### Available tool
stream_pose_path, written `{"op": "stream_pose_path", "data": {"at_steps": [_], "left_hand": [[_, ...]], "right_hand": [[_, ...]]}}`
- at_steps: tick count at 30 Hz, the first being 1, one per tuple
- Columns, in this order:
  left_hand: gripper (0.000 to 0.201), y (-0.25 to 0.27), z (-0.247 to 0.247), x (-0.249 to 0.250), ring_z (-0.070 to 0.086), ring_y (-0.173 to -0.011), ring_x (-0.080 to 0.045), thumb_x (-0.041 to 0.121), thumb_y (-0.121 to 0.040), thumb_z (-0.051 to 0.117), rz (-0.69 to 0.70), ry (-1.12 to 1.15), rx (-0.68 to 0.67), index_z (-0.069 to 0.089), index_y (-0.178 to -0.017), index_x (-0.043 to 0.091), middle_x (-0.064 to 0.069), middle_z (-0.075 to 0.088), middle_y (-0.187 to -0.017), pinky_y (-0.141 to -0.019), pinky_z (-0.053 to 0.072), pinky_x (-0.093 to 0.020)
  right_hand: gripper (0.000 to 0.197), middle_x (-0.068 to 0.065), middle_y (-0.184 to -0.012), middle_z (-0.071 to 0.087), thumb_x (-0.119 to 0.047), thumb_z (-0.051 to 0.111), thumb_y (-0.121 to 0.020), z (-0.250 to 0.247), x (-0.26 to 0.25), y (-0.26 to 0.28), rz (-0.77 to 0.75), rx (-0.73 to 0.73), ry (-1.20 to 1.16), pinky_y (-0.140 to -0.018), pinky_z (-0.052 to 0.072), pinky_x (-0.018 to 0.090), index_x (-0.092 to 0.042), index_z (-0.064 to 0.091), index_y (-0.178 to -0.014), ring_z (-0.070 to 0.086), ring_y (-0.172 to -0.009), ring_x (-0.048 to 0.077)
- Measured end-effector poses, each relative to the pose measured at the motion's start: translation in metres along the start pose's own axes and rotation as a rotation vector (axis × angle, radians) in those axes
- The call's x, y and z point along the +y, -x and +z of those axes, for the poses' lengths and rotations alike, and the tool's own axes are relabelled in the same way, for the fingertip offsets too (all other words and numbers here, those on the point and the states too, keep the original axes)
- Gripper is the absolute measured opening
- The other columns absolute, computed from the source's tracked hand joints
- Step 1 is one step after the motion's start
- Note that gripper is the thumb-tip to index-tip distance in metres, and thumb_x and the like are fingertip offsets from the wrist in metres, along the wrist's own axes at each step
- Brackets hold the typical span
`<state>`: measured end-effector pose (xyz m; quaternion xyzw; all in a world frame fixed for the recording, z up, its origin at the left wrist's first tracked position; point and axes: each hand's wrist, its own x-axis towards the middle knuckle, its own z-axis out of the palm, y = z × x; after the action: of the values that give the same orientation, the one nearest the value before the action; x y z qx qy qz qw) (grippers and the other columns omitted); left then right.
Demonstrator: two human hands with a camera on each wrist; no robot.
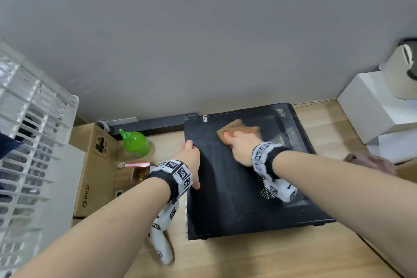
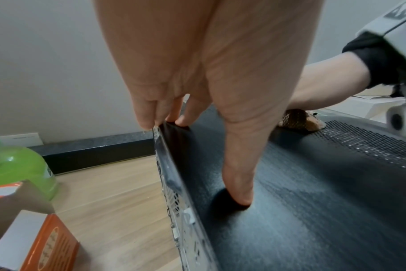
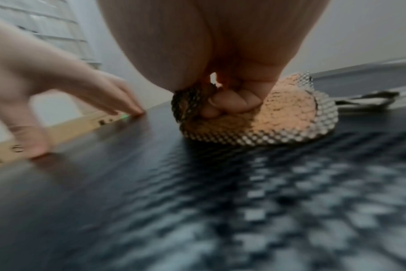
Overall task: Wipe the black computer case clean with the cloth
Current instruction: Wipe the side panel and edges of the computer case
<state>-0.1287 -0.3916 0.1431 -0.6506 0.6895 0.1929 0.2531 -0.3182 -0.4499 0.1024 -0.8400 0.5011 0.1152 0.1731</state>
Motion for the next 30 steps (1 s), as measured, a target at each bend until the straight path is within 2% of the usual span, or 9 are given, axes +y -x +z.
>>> {"op": "stream_pose_path", "data": {"at_steps": [3,7,11,15,19,21,24,27,30], "left_hand": [[0.086,-0.001,0.001,0.001,0.045,-0.088,-0.017,0.043,-0.056,0.092,-0.008,-0.027,0.010,0.048,-0.122,0.008,-0.004,0.031,-0.128,-0.082,0.056,-0.038],[0.095,0.000,0.002,0.000,0.057,-0.094,-0.021,0.045,-0.053,0.092,-0.021,-0.017,0.015,0.046,-0.126,0.007,-0.004,0.031,-0.131,-0.082,0.057,-0.038],[0.103,0.003,0.005,-0.002,0.061,-0.102,-0.024,0.044,-0.051,0.092,-0.015,0.026,0.045,0.041,-0.133,0.007,-0.003,0.032,-0.137,-0.084,0.056,-0.037],[0.096,0.008,0.008,0.000,0.060,-0.106,-0.029,0.041,-0.056,0.090,-0.016,0.022,0.062,0.043,-0.132,0.007,-0.004,0.034,-0.140,-0.087,0.053,-0.037],[0.088,0.009,0.007,0.001,0.059,-0.104,-0.029,0.041,-0.056,0.090,-0.011,-0.003,0.056,0.047,-0.126,0.008,-0.005,0.037,-0.135,-0.086,0.053,-0.038],[0.084,0.009,0.005,0.002,0.058,-0.104,-0.029,0.042,-0.055,0.090,-0.007,-0.026,0.046,0.050,-0.122,0.009,-0.005,0.038,-0.131,-0.084,0.053,-0.037],[0.078,0.008,0.002,0.005,0.054,-0.109,-0.028,0.043,-0.056,0.089,-0.007,-0.074,0.050,0.052,-0.117,0.010,-0.006,0.040,-0.127,-0.085,0.050,-0.036],[0.084,0.007,0.001,0.009,0.050,-0.113,-0.028,0.043,-0.054,0.089,0.007,-0.115,0.080,0.048,-0.120,0.011,-0.008,0.041,-0.127,-0.089,0.049,-0.037],[0.087,0.005,0.002,0.013,0.047,-0.117,-0.028,0.039,-0.054,0.087,0.043,-0.102,0.114,0.042,-0.122,0.011,-0.009,0.040,-0.128,-0.091,0.045,-0.035]], "right_hand": [[0.056,0.010,-0.120,0.055,-0.011,0.046,-0.086,0.013,-0.037,0.010,-0.100,-0.044,0.039,-0.082,0.051,0.043,-0.018,0.035,-0.140,0.058,-0.100,0.035],[0.073,0.013,-0.131,0.043,-0.010,0.045,-0.092,0.028,-0.042,0.031,-0.086,-0.058,-0.005,-0.074,0.046,0.042,-0.025,0.012,-0.155,0.058,-0.102,0.042],[0.071,0.012,-0.128,0.047,-0.012,0.044,-0.089,0.024,-0.008,0.044,0.068,0.017,-0.026,-0.082,0.050,0.044,-0.028,0.015,-0.152,0.059,-0.101,0.039],[0.066,0.012,-0.120,0.051,-0.008,0.044,-0.086,0.008,0.061,0.049,0.298,0.033,-0.076,-0.076,0.055,0.043,-0.028,0.023,-0.145,0.062,-0.092,0.035],[0.058,0.015,-0.128,0.051,-0.016,0.042,-0.092,-0.001,0.105,0.054,0.401,0.050,-0.083,-0.084,0.049,0.038,-0.028,0.028,-0.148,0.058,-0.106,0.037],[0.060,0.013,-0.129,0.048,-0.017,0.041,-0.094,0.002,0.104,0.058,0.379,0.031,-0.098,-0.087,0.049,0.039,-0.032,0.025,-0.150,0.057,-0.108,0.037],[0.059,0.003,-0.111,0.046,-0.017,0.039,-0.098,0.015,0.100,0.077,0.203,0.027,-0.076,-0.083,0.052,0.038,-0.036,0.026,-0.152,0.059,-0.092,0.028],[0.053,-0.007,-0.099,0.039,-0.024,0.034,-0.103,0.024,0.105,0.108,0.027,-0.021,-0.079,-0.078,0.046,0.030,-0.047,0.027,-0.150,0.053,-0.085,0.016],[0.053,-0.007,-0.097,0.041,-0.028,0.035,-0.103,0.029,0.115,0.123,-0.041,-0.040,-0.088,-0.083,0.047,0.032,-0.054,0.027,-0.148,0.050,-0.085,0.014]]}}
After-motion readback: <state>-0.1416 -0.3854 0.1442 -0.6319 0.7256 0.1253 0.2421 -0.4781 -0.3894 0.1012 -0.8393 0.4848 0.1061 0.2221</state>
